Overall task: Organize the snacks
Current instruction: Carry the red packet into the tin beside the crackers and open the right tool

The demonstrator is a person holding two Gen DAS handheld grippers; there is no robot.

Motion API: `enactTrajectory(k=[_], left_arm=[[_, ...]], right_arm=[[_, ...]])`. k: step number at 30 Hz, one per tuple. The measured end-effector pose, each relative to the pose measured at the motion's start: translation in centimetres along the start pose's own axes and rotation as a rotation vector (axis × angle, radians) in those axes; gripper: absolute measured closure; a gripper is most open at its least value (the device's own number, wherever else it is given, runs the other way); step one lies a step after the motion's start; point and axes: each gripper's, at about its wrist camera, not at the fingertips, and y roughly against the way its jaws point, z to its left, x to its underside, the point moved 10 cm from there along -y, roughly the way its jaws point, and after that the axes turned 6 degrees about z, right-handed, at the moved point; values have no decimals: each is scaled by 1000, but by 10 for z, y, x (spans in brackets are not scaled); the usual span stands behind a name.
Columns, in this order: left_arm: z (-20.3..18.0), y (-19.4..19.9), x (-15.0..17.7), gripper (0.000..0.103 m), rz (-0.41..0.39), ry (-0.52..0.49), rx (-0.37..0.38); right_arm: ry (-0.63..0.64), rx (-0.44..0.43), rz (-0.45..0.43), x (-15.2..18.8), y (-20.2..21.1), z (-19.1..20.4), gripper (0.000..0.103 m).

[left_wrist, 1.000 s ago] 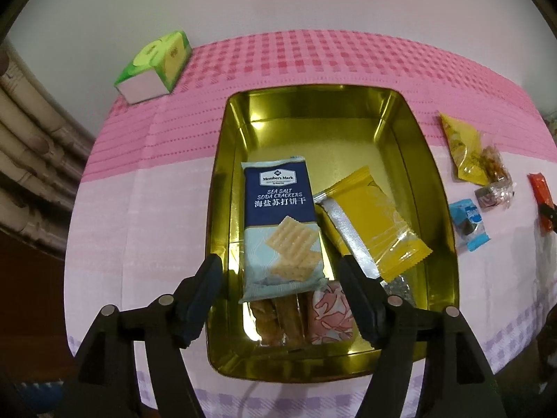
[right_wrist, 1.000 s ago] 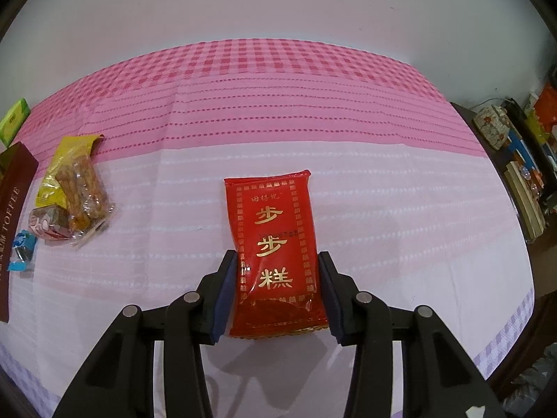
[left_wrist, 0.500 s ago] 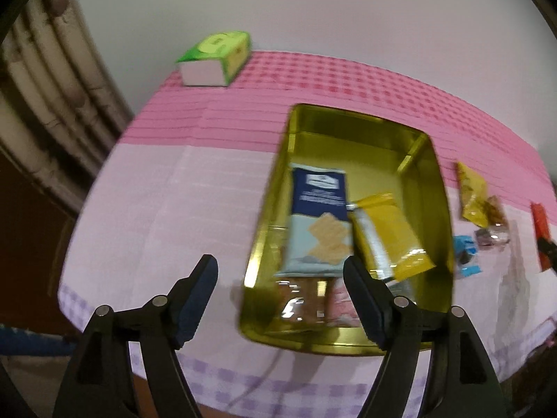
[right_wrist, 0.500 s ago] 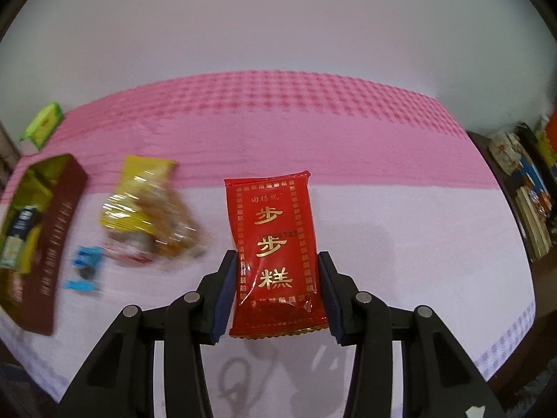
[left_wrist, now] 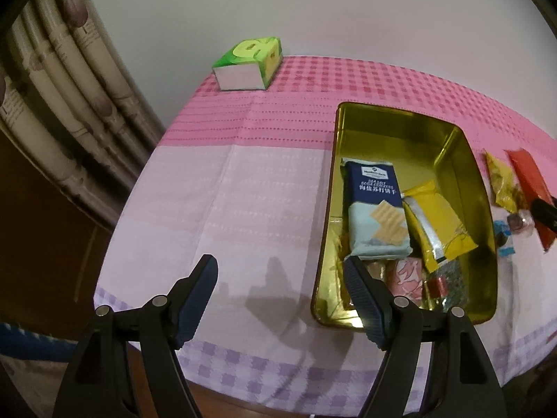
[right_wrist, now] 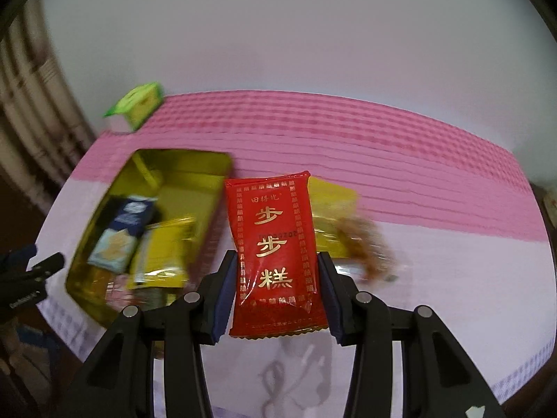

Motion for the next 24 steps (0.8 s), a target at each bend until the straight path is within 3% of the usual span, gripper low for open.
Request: enactTrajectory(k=[9, 24], left_arm=[[7, -4, 0, 28, 4, -6, 1], [10, -2, -3, 28, -1, 22, 26]], right_arm=[[123, -31, 34, 5, -18, 74, 62], [154, -68, 81, 5, -47, 115, 62]])
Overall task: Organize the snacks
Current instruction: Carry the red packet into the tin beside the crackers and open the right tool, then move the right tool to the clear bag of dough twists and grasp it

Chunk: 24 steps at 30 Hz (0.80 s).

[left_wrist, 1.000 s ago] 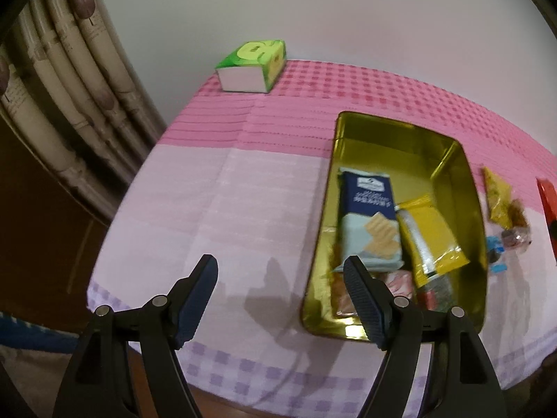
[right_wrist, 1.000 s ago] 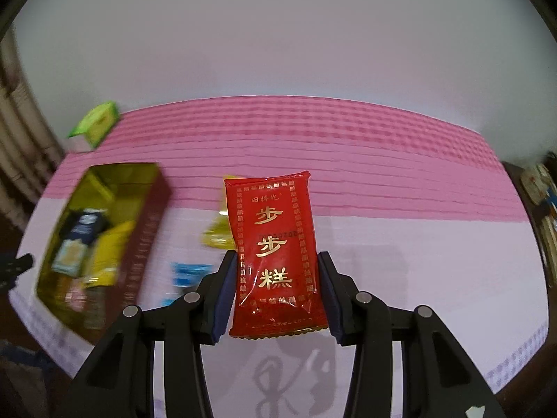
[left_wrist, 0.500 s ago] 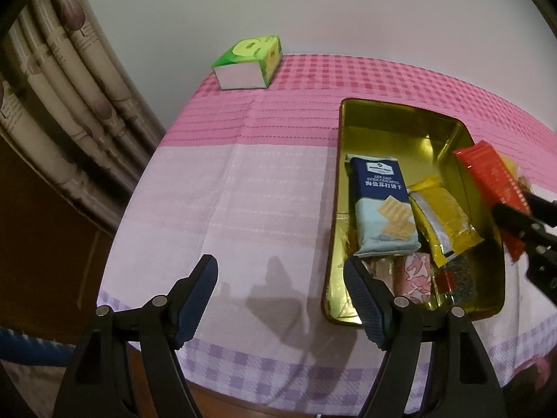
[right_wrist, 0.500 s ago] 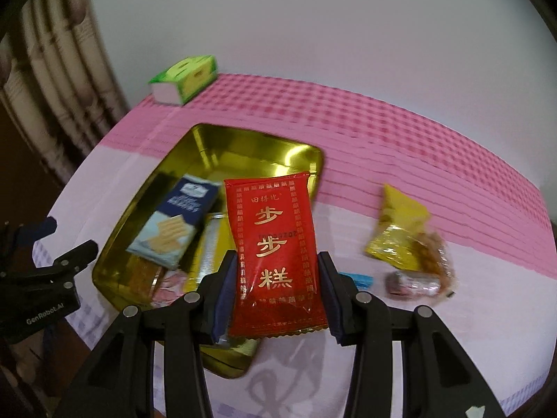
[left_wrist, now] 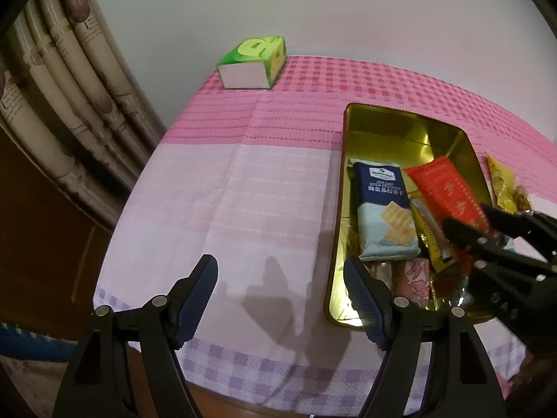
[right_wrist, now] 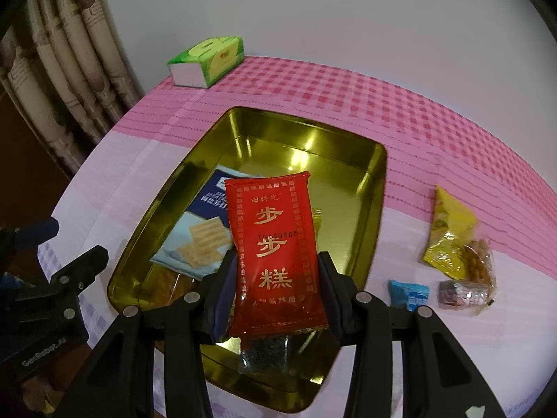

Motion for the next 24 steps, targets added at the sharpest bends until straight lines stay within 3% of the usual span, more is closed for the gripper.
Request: enactTrajectory(k=[14, 24], left_arm=[[-12, -1, 1, 28, 2, -26, 0], [-8, -4, 3, 28, 17, 0, 4]], right_arm=[[-16, -32, 53, 8, -18, 3, 60], [24, -72, 17, 7, -3, 9, 41]])
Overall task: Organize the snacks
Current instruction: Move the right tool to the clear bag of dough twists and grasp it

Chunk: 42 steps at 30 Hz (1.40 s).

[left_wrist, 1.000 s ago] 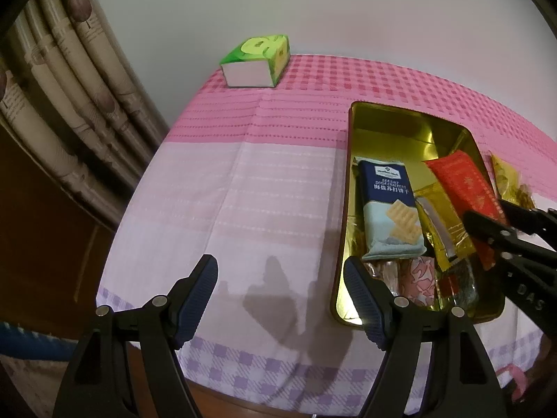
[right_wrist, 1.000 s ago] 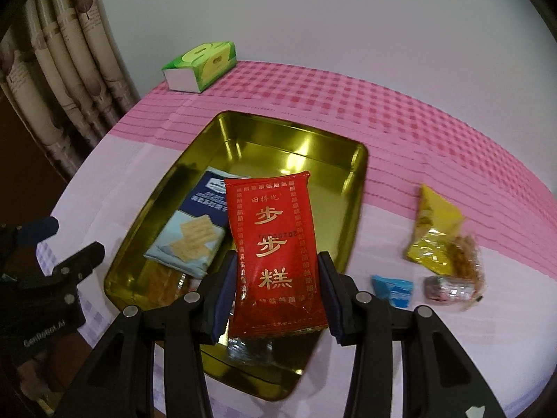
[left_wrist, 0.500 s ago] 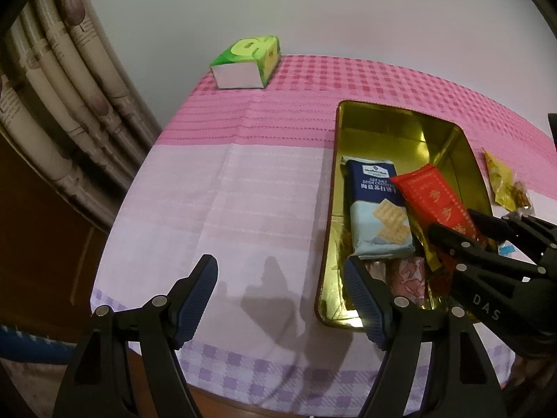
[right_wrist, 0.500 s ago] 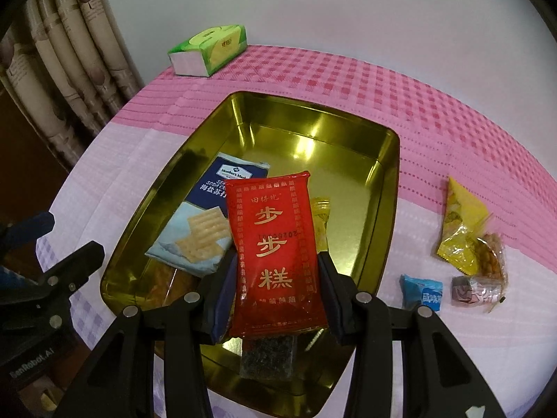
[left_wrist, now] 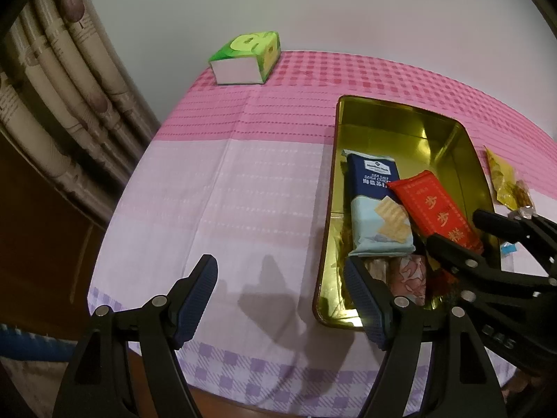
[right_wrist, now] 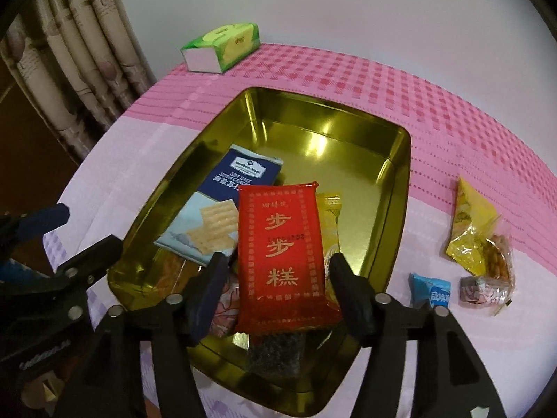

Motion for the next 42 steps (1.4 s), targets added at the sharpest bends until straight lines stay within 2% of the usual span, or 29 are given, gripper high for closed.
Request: enactTrajectory(k=[4, 8, 11, 21, 25, 30, 42], left_arm=[[4, 0, -1, 28, 0, 16, -1], [9, -1, -1, 28, 4, 36, -7], [10, 0, -2, 28, 2, 35, -15], [-7, 7, -4, 28, -26, -18, -25], [-24, 17, -5, 28, -43, -53, -1], [-54, 32, -7, 28, -67, -145, -8], [-162, 44, -10, 28, -61, -329, 109]], right_arm=[[10, -35, -28, 0, 16, -1, 41], [29, -17, -65, 3, 36, -16, 41], [29, 20, -85, 5, 48, -44, 41], [-64, 184, -49, 37, 53, -199, 41], [-78, 191, 0, 50, 40, -239, 44], [-65, 157, 11, 51, 27, -256, 49], [-19, 62, 9, 49, 6, -253, 54]])
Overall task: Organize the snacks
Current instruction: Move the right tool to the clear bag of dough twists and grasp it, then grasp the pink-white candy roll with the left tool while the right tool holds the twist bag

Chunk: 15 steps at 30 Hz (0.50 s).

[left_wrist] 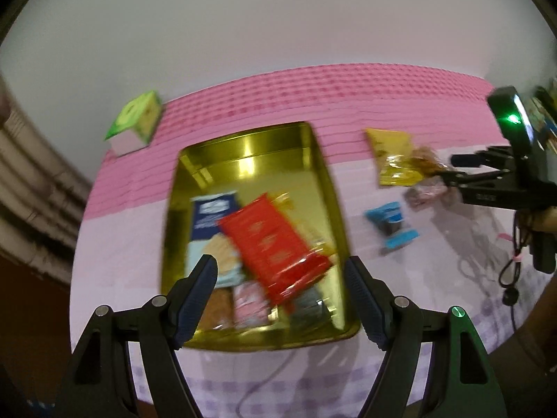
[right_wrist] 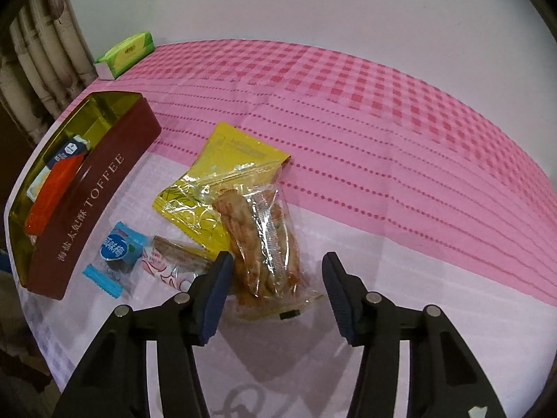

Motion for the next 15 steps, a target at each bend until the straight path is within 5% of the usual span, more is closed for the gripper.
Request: enactTrajectory(k=[9, 15], left_arm=[[-68, -23, -23, 28, 19, -138, 48], [-100, -42, -38, 28, 6, -241, 75]], right_arm=[[-24, -52, -16, 5, 1, -4, 64], [-57, -7, -29, 25, 12, -25, 66]])
